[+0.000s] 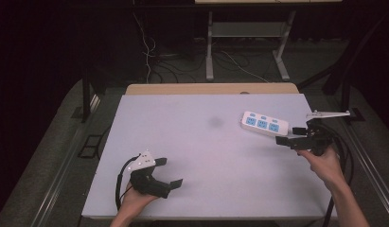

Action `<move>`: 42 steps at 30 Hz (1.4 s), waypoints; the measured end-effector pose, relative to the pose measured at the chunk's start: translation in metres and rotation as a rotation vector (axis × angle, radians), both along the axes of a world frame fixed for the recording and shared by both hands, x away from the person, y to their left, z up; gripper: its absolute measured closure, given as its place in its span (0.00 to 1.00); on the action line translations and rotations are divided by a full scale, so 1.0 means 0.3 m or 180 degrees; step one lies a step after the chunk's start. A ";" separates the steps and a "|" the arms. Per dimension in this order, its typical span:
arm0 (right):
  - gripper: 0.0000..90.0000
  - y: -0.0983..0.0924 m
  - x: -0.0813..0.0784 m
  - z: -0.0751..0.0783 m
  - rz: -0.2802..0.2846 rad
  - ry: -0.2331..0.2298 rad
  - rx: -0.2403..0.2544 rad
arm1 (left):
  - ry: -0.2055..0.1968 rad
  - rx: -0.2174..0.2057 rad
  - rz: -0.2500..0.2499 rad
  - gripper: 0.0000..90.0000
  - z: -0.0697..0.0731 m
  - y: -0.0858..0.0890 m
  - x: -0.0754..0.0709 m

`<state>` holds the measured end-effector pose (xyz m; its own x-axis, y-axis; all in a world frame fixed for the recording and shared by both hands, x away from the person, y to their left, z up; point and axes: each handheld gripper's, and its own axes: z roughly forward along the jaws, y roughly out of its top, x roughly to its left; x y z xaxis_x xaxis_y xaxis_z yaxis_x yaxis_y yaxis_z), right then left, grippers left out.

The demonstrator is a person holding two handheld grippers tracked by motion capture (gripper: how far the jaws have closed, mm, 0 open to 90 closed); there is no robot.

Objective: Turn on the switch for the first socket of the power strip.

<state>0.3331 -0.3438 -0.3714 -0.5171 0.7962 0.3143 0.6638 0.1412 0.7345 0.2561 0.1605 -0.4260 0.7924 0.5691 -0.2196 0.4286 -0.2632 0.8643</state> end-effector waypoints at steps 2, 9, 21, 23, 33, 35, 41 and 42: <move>0.00 0.002 -0.019 0.000 0.0031 -0.0023 0.0046 | 0.0000 -0.0001 -0.0002 0.00 0.000 -0.001 -0.001; 0.00 0.016 -0.083 -0.004 0.0142 -0.0080 0.0105 | 0.0000 0.0007 -0.0003 0.00 0.000 -0.001 0.000; 0.00 0.046 -0.162 -0.065 0.0259 -0.0062 0.0188 | -0.0007 0.0003 0.0001 0.00 0.001 0.003 0.001; 0.00 0.053 -0.175 -0.079 0.0280 -0.0045 0.0192 | -0.0003 0.0007 0.0001 0.00 0.001 0.001 0.001; 0.00 0.084 -0.237 -0.123 0.0367 -0.0049 0.0222 | 0.0004 0.0011 -0.0003 0.00 0.000 0.001 0.000; 0.00 0.092 -0.248 -0.133 0.0397 -0.0055 0.0225 | 0.0008 0.0011 -0.0005 0.00 0.000 0.000 -0.001; 0.00 0.116 -0.279 -0.166 0.0474 -0.0027 0.0155 | 0.0011 0.0019 -0.0006 0.00 0.000 0.000 -0.001; 0.00 0.119 -0.284 -0.172 0.0482 -0.0023 0.0145 | 0.0012 0.0017 -0.0005 0.00 0.000 0.000 -0.001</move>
<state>0.2479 -0.3081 -0.4229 -0.6326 0.6938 0.3441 0.6321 0.2058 0.7471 0.2558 0.1605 -0.4260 0.7925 0.5690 -0.2195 0.4314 -0.2685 0.8613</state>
